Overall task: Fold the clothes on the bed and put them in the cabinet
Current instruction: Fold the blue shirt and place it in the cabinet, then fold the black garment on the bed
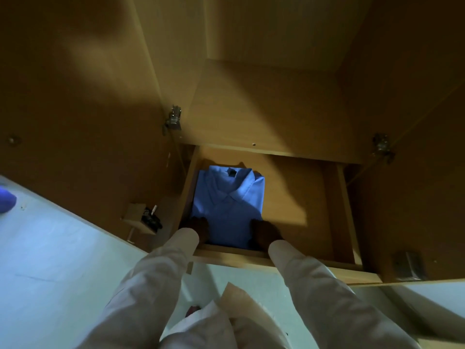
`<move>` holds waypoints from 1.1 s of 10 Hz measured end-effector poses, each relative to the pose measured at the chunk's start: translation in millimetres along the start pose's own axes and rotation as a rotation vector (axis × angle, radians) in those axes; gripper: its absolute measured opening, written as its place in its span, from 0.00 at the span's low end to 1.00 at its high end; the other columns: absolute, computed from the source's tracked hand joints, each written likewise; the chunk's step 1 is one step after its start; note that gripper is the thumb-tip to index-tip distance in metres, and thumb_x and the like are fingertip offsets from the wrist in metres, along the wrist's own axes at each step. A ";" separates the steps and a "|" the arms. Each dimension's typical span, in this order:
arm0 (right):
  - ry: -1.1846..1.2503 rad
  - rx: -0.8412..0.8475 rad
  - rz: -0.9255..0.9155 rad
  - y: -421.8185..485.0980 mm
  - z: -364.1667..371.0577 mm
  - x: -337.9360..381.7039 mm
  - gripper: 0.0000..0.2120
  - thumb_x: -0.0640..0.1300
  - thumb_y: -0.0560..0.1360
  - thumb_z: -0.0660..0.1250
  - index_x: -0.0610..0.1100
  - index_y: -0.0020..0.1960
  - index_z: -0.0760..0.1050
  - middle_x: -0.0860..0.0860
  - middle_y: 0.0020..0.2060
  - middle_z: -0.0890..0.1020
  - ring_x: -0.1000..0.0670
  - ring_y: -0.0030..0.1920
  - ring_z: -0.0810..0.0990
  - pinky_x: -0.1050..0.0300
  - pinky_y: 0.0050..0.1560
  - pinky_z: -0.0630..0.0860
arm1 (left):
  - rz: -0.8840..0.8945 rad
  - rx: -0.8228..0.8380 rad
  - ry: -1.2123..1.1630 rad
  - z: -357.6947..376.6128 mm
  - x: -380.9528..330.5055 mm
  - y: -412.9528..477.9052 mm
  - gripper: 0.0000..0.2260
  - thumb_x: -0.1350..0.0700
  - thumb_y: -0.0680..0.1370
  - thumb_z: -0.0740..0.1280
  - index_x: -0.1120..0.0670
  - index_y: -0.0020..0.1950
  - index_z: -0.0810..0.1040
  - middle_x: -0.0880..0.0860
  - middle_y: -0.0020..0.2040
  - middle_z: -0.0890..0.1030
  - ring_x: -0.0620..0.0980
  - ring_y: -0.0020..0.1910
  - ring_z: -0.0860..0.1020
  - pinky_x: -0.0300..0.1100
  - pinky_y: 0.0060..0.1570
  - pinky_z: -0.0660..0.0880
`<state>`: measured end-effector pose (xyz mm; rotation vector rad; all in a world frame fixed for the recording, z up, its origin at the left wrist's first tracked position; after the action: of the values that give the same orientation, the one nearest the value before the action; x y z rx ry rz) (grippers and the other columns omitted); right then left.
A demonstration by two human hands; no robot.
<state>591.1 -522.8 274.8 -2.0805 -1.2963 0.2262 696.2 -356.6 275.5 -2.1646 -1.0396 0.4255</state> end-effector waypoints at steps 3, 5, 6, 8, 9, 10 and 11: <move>0.088 -0.104 0.080 -32.7 -22.0 -4.2 0.21 0.49 0.80 0.62 0.44 0.72 0.69 0.43 0.70 0.72 0.40 0.68 0.72 0.48 0.66 0.71 | 0.003 -0.192 -0.249 -15.9 3.0 -21.4 0.15 0.51 0.82 0.58 0.56 0.64 0.74 0.58 0.66 0.75 0.58 0.64 0.73 0.48 0.63 0.70; 0.453 -0.609 0.169 -128.0 -65.3 -11.0 0.10 0.45 0.74 0.66 0.49 0.55 0.78 0.46 0.52 0.84 0.41 0.52 0.81 0.54 0.48 0.77 | 0.476 -0.811 -0.712 -51.7 -33.9 -106.0 0.12 0.56 0.76 0.62 0.55 0.57 0.78 0.55 0.52 0.78 0.56 0.51 0.79 0.46 0.52 0.75; 0.500 -0.878 0.069 -194.0 -42.2 23.6 0.08 0.44 0.72 0.65 0.48 0.50 0.78 0.49 0.46 0.83 0.45 0.45 0.82 0.51 0.42 0.79 | 0.747 -0.863 -0.748 -28.8 -58.4 -171.0 0.10 0.58 0.75 0.61 0.53 0.54 0.78 0.51 0.50 0.77 0.52 0.47 0.79 0.42 0.48 0.76; 0.715 -0.821 0.322 -261.5 141.6 70.9 0.07 0.46 0.73 0.67 0.53 0.50 0.78 0.59 0.47 0.79 0.60 0.38 0.78 0.60 0.40 0.77 | 0.844 -0.481 -0.576 125.0 -49.4 -193.5 0.11 0.62 0.76 0.64 0.47 0.53 0.78 0.43 0.52 0.76 0.44 0.46 0.79 0.40 0.46 0.77; 0.818 -0.596 0.450 -269.5 238.4 75.5 0.07 0.48 0.74 0.67 0.55 0.51 0.78 0.60 0.46 0.79 0.60 0.39 0.79 0.60 0.45 0.77 | 0.764 -0.273 -0.585 204.2 -34.9 -184.5 0.12 0.63 0.76 0.64 0.47 0.53 0.78 0.43 0.52 0.78 0.42 0.46 0.79 0.41 0.49 0.78; 0.921 -0.367 0.520 -275.0 323.1 71.2 0.08 0.48 0.73 0.70 0.54 0.52 0.78 0.59 0.46 0.80 0.58 0.42 0.80 0.61 0.47 0.75 | 0.704 -0.050 -0.598 284.3 -32.9 -173.8 0.16 0.67 0.73 0.61 0.47 0.49 0.79 0.42 0.50 0.80 0.40 0.49 0.78 0.43 0.53 0.77; 0.951 -0.193 0.542 -273.0 397.9 67.1 0.12 0.48 0.72 0.70 0.52 0.56 0.78 0.55 0.49 0.82 0.52 0.48 0.82 0.58 0.52 0.76 | 0.657 0.111 -0.568 360.3 -35.8 -156.3 0.15 0.65 0.73 0.62 0.48 0.49 0.80 0.42 0.49 0.81 0.40 0.50 0.78 0.43 0.55 0.76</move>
<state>237.3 -211.0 152.8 -2.1993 -0.1863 -0.6189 389.5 -155.8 130.0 -2.2953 -0.5137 1.4260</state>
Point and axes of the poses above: each hand's wrist, its own y-axis towards the middle knuckle, its own z-axis out of the palm, x = y × z, the point moved 9 cm from there along y, towards the middle knuckle
